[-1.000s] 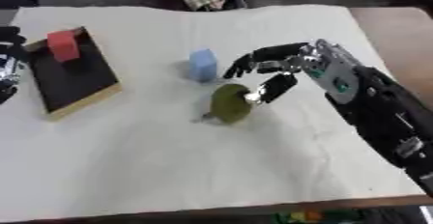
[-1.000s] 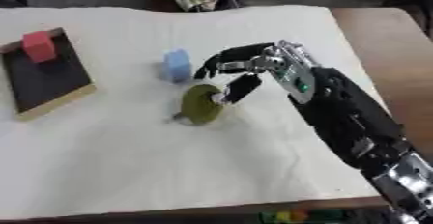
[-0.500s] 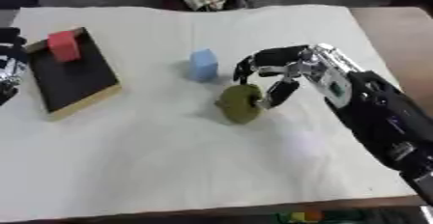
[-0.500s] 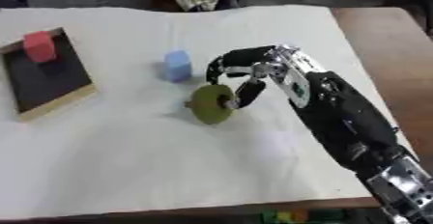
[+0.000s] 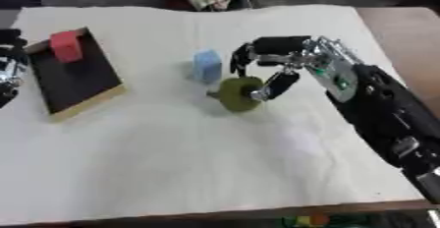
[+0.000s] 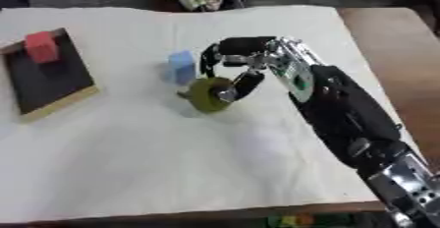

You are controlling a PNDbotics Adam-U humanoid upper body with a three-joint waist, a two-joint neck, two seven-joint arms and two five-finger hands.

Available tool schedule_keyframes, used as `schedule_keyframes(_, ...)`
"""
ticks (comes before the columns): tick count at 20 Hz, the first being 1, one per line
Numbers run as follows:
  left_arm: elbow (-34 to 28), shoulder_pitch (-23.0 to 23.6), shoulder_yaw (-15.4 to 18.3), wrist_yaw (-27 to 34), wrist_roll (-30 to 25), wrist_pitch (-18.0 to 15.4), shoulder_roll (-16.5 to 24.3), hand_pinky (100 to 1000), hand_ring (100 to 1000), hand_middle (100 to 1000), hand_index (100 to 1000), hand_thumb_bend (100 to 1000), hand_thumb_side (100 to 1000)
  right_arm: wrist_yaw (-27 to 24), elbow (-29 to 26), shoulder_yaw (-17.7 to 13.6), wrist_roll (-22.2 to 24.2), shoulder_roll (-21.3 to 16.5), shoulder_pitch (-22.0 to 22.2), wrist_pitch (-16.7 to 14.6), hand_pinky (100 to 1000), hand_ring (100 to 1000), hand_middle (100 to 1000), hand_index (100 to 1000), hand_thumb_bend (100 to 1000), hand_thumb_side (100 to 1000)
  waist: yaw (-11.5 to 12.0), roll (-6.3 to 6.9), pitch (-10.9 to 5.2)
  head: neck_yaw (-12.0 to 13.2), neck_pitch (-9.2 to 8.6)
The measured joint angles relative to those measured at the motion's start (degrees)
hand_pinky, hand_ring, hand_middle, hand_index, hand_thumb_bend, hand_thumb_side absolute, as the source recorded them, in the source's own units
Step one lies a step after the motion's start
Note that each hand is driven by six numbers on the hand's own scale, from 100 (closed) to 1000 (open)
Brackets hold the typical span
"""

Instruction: Pick up objects on the table and place them in the box.

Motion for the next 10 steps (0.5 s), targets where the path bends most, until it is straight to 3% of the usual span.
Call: schedule_keyframes(10,-1.51,-0.03,-0.03,0.38,-0.27,-0.11,-0.34,593,703,710,850,100,622,-0.45,-1.19,-2.00,-1.18,1.86,-5.43,1.70,804,789,740,372,100,238,1.39,-0.03,-0.01,-0.34,0.00)
